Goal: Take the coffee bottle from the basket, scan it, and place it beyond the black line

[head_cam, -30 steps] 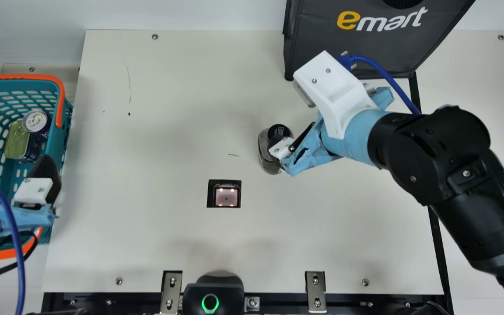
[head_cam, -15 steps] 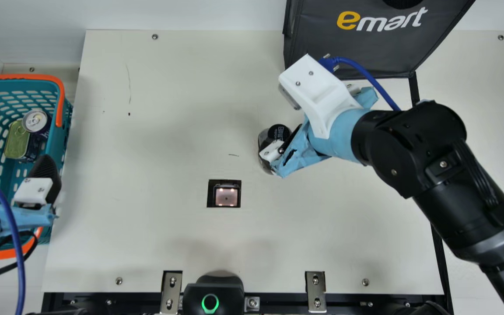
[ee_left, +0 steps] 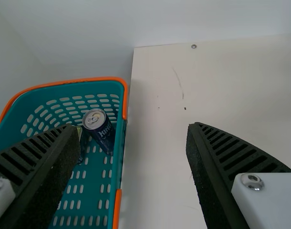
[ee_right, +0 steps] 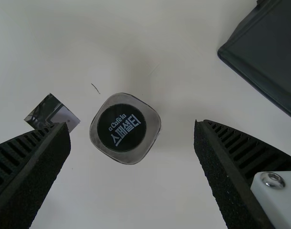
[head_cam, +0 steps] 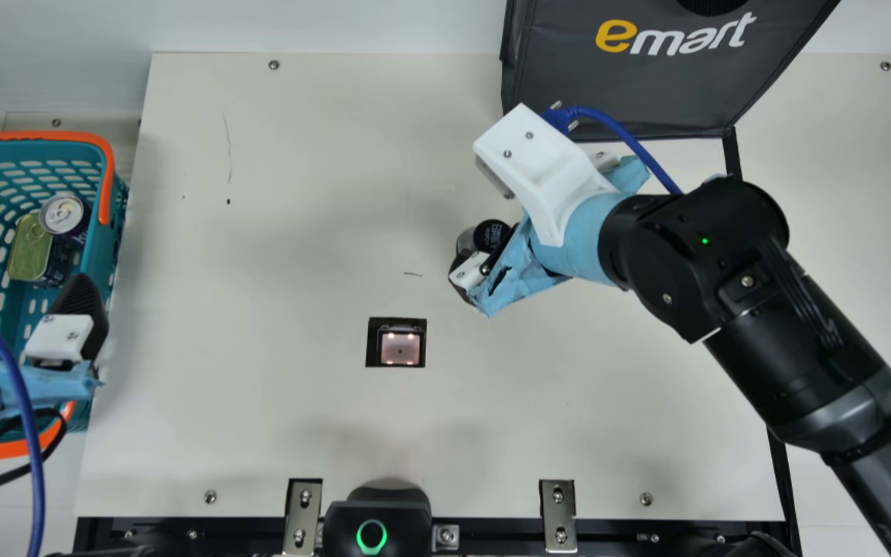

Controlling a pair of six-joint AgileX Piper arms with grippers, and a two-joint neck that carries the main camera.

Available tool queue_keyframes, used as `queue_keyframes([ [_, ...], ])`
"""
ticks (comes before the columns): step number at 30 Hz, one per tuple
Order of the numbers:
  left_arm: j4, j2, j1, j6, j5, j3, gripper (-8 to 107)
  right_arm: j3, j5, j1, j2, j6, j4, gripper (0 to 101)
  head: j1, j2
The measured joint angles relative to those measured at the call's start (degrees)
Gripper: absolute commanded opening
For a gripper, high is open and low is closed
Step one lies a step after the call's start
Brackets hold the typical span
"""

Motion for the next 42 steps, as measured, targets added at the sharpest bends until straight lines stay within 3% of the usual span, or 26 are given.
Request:
queue_keyframes([
  [37, 0.0, 0.0, 0.0, 0.0, 0.0, 0.0, 90, -0.6, 0.9, 1.1, 4.7, -0.2, 1.1, 91, 0.0, 0.0],
  [42, 0.0, 0.0, 0.0, 0.0, 0.0, 0.0, 90, -0.8, 1.1, 1.2, 5.1, 0.0, 1.7, 57, 0.0, 0.0],
])
